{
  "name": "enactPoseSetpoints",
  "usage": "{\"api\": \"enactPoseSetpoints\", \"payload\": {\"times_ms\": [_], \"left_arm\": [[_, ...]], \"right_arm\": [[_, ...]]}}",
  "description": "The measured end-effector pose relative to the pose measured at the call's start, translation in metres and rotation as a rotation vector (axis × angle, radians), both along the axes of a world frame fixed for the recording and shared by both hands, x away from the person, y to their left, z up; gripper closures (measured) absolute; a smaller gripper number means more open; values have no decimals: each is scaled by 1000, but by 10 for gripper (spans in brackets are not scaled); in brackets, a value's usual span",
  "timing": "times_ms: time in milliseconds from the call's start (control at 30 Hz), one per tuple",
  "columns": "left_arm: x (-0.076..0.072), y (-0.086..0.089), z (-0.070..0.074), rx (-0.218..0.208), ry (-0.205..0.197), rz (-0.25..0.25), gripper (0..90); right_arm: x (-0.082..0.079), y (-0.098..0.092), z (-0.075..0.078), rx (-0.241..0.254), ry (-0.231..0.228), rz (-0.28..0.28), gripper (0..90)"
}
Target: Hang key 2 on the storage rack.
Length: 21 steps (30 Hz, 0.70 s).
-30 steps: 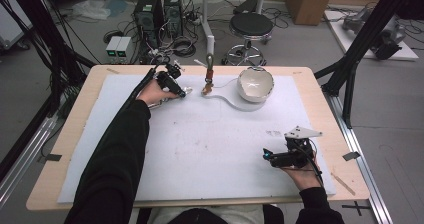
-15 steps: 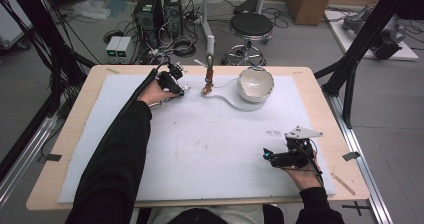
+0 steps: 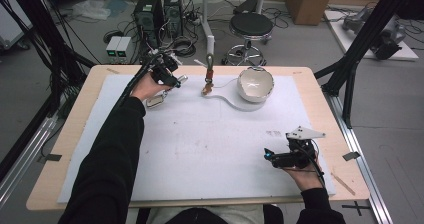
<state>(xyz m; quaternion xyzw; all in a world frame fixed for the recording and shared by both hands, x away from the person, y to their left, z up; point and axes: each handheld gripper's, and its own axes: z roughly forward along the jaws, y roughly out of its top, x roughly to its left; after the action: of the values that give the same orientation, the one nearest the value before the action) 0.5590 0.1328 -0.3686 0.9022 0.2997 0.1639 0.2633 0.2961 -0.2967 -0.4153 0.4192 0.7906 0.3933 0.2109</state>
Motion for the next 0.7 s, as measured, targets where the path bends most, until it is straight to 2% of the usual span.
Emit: {"api": "enactPoseSetpoints", "payload": {"times_ms": [67, 100, 133, 200, 233, 267, 367, 467, 633, 667, 700], "left_arm": [[-5, 3, 14, -22, -34, -3, 750], [-5, 3, 14, -22, -34, -3, 749], [-9, 6, 23, -37, -53, 3, 750], [-10, 8, 27, -48, -61, 4, 749], [-11, 10, 31, -66, -64, 2, 749], [-13, 14, 40, -102, -72, -2, 749], [-15, 16, 46, -124, -78, 1, 749], [-18, 22, 57, -149, -105, 12, 750], [-21, 28, 67, -175, -125, 26, 750], [-23, 32, 75, -196, -142, 33, 750], [-23, 32, 75, -196, -142, 33, 750]], "right_arm": [[1, 0, 0, 3, -1, 5, 7], [1, 0, 0, 3, -1, 5, 7], [1, 1, 0, 4, 2, 7, 7], [2, 1, -1, 5, 2, 10, 7], [2, 1, -1, 5, 2, 10, 7], [2, 2, -1, 2, 5, 13, 7], [3, 2, -1, 3, 4, 15, 7], [3, 3, -1, 5, 8, 15, 7], [3, 3, -1, 0, 7, 14, 7], [3, 4, -1, 2, 8, 11, 7], [3, 4, -1, 2, 8, 11, 7]]}}
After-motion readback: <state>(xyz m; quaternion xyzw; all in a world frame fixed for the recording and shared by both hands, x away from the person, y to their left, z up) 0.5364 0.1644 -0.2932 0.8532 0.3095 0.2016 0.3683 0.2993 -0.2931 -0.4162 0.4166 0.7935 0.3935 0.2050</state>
